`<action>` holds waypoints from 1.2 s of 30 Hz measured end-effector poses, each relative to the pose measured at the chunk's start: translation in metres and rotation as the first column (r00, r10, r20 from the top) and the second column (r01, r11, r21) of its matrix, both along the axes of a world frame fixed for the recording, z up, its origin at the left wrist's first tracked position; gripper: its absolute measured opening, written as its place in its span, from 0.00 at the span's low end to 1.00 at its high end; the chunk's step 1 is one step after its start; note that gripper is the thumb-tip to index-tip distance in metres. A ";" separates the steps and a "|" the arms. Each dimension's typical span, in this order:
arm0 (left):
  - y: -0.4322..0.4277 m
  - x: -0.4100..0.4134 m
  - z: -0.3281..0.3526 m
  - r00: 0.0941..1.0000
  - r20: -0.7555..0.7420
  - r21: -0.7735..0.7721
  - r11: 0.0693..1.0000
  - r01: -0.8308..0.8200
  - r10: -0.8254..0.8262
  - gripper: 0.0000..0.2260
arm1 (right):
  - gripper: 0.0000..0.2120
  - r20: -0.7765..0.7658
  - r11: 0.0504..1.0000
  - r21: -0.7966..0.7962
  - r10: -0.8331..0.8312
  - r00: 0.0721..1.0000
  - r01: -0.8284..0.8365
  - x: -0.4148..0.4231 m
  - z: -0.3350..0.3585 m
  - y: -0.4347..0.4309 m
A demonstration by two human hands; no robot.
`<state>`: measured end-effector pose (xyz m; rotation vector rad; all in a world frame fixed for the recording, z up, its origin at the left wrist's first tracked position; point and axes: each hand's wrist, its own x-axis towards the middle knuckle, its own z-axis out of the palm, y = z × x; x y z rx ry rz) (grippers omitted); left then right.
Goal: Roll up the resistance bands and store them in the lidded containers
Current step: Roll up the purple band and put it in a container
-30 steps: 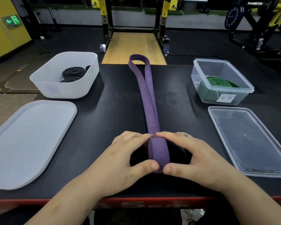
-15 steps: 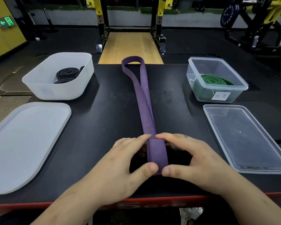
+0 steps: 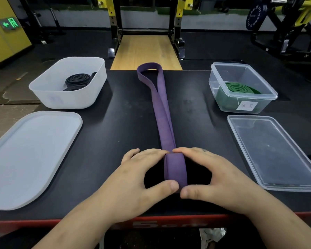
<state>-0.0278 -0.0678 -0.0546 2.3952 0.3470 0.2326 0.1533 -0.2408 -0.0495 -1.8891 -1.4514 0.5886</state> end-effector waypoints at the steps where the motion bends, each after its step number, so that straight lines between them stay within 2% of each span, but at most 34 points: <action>1: 0.002 -0.001 -0.002 1.000 -0.012 -0.002 1.000 -0.011 0.011 0.34 | 0.36 -0.012 1.000 0.014 -0.008 1.000 0.008 0.000 0.000 0.002; 4: 0.004 -0.003 -0.004 0.997 -0.059 -0.016 0.999 -0.042 0.041 0.42 | 0.32 -0.060 0.999 0.032 -0.018 0.998 0.020 0.002 -0.003 0.003; 8: 0.004 0.000 -0.002 0.999 -0.023 -0.023 0.999 -0.034 0.033 0.35 | 0.32 -0.057 1.000 0.005 -0.004 0.998 0.004 0.003 -0.003 0.002; 11: 0.003 0.001 -0.005 0.998 -0.023 0.000 0.998 -0.057 0.057 0.40 | 0.29 -0.080 1.000 0.015 -0.004 0.997 0.005 0.003 0.001 0.004; 15: 0.007 0.003 -0.001 0.997 -0.072 -0.007 0.999 -0.039 0.038 0.43 | 0.14 -0.151 0.943 0.101 -0.300 0.942 0.316 0.009 0.013 0.028; 18: 0.011 0.005 0.003 0.995 -0.097 -0.003 1.000 -0.027 0.026 0.42 | 0.08 -0.043 0.893 0.056 -0.445 0.895 0.447 0.023 0.023 0.065; 24: 0.010 0.007 0.010 0.995 -0.095 -0.017 1.000 -0.016 0.014 0.38 | 0.14 0.034 0.881 -0.086 -0.465 0.885 0.466 0.052 0.029 0.151; 28: 0.011 0.009 0.011 0.996 -0.093 -0.039 0.999 -0.012 0.008 0.37 | 0.13 0.152 0.853 -0.150 -0.479 0.864 0.499 0.063 0.035 0.197; 32: 0.013 0.007 0.008 0.997 -0.072 -0.062 0.998 -0.002 -0.002 0.37 | 0.17 0.042 0.833 -0.184 -0.524 0.851 0.522 0.086 0.032 0.233; 35: 0.015 0.009 0.007 0.998 -0.063 -0.067 0.998 -0.002 -0.002 0.38 | 0.12 -0.110 0.835 -0.124 -0.549 0.829 0.537 0.106 0.031 0.240; 36: 0.015 0.009 0.007 0.998 -0.061 -0.067 0.998 0.000 -0.004 0.38 | 0.10 -0.076 0.808 -0.122 -0.586 0.807 0.576 0.112 0.028 0.238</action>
